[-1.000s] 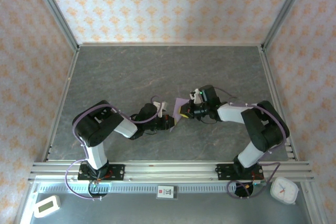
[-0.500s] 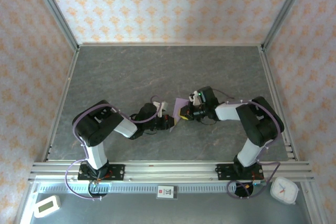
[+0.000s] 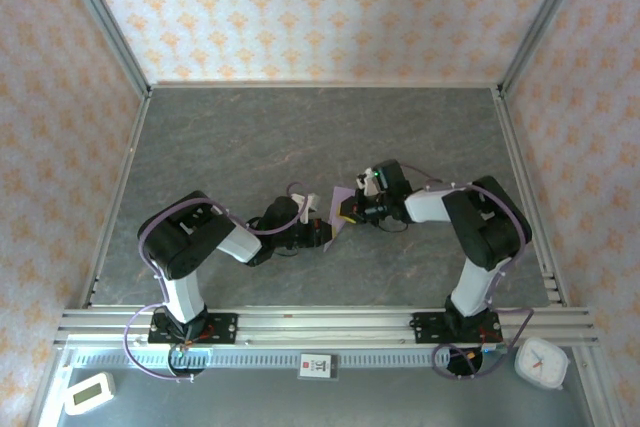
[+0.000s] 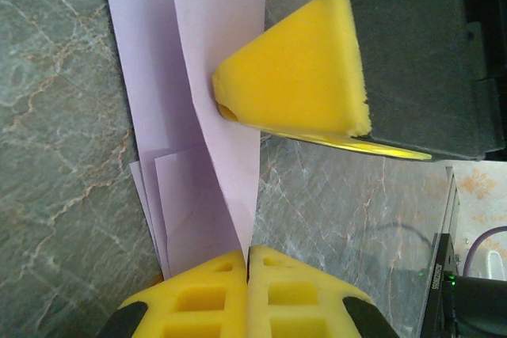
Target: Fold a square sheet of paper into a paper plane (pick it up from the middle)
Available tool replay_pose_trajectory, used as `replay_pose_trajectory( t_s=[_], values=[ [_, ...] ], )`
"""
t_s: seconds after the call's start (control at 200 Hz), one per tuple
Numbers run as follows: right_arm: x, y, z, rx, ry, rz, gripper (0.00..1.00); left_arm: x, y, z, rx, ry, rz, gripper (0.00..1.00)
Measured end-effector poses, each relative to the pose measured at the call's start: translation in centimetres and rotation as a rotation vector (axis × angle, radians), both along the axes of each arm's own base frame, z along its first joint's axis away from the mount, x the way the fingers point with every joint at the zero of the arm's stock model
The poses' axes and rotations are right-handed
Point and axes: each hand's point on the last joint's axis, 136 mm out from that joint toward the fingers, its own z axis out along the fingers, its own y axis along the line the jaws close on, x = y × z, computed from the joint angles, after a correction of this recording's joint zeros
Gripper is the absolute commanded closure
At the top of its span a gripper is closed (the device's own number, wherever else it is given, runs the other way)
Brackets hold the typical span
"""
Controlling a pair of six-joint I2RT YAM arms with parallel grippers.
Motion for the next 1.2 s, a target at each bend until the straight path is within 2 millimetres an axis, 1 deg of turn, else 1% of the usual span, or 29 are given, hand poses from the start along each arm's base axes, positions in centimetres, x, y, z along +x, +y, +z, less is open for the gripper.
replay_pose_trajectory(
  t_s=[0.325,0.51,0.586,0.656,0.766,0.826,0.896,0.951,1.196],
  values=[
    [0.4,-0.1,-0.8,-0.011,0.021,-0.007,1.0,0.0,0.0,0.0,-0.002,-0.003,0.0,1.0],
    [0.9,0.1,-0.4,-0.01,0.019,-0.007,1.0,0.0,0.0,0.0,-0.004,-0.004,0.0,1.0],
    [1.2,0.0,0.1,-0.004,0.006,-0.014,1.0,-0.1,0.1,0.0,-0.006,-0.004,0.001,1.0],
    [1.7,-0.4,1.0,0.001,-0.015,-0.03,1.0,-0.1,0.1,0.1,-0.01,-0.005,0.004,1.0],
    [2.8,-1.1,3.2,0.02,-0.073,-0.062,1.0,-0.2,0.3,0.2,-0.025,0.004,0.016,1.0],
    [3.1,-1.3,4.1,0.03,-0.096,-0.072,1.0,-0.3,0.5,0.2,-0.032,0.009,0.024,1.0],
    [2.8,-1.4,4.8,0.041,-0.112,-0.078,1.0,-0.3,0.6,0.2,-0.041,0.017,0.034,1.0],
    [2.4,-1.6,4.8,0.045,-0.11,-0.081,1.0,-0.3,0.6,0.3,-0.044,0.021,0.037,1.0],
    [0.4,-2.3,2.8,0.034,-0.045,-0.093,1.0,-0.3,0.7,0.4,-0.068,0.027,0.051,1.0]
  ],
)
